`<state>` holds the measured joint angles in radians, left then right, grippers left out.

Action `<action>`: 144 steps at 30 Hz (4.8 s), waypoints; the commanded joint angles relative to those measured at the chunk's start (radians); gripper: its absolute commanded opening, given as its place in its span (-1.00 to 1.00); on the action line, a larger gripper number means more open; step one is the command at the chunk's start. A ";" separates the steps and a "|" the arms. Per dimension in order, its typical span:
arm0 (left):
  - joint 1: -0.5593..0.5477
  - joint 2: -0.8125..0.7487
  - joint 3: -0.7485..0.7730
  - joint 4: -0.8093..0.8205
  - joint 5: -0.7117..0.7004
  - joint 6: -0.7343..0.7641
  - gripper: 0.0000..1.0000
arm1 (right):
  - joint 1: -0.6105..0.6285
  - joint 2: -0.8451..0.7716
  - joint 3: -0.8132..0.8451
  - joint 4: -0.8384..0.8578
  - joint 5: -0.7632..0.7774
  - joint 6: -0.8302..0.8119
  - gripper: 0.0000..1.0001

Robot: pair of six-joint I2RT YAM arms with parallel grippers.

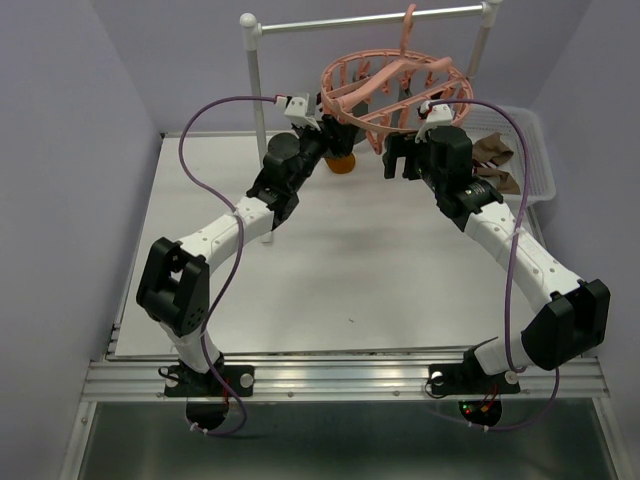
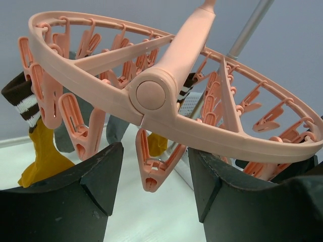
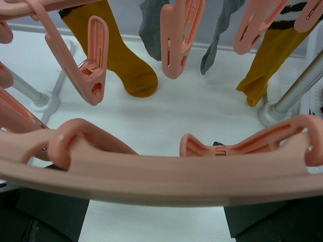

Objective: Clip the socks to the hanger
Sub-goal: Open the clamp at the hanger.

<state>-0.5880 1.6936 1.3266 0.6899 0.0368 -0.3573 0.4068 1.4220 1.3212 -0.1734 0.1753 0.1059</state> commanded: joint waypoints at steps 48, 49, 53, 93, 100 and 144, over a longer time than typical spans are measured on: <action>-0.012 -0.077 -0.023 0.195 -0.026 -0.094 0.14 | 0.006 -0.009 0.033 0.020 -0.031 0.034 0.93; -0.010 -0.077 -0.026 0.204 -0.059 -0.092 0.14 | 0.006 -0.009 0.033 0.018 -0.031 0.034 0.94; -0.013 -0.069 -0.026 0.214 -0.083 -0.097 0.02 | 0.006 -0.001 0.036 0.020 -0.039 0.037 0.93; -0.024 -0.064 -0.095 0.157 -0.080 -0.016 -1.00 | 0.006 -0.090 -0.020 -0.043 -0.270 -0.302 0.98; -0.024 -0.054 -0.078 0.132 -0.118 0.003 -1.00 | 0.006 -0.230 0.030 -0.323 -0.621 -0.592 1.00; 0.005 -0.061 -0.110 0.140 0.017 0.022 -0.08 | 0.015 0.333 0.812 -0.608 -0.516 -0.612 -0.57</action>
<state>-0.6014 1.6730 1.2133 0.8097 -0.0204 -0.3340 0.4271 1.7550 2.0796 -0.8288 -0.3740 -0.5419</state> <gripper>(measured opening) 0.425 0.297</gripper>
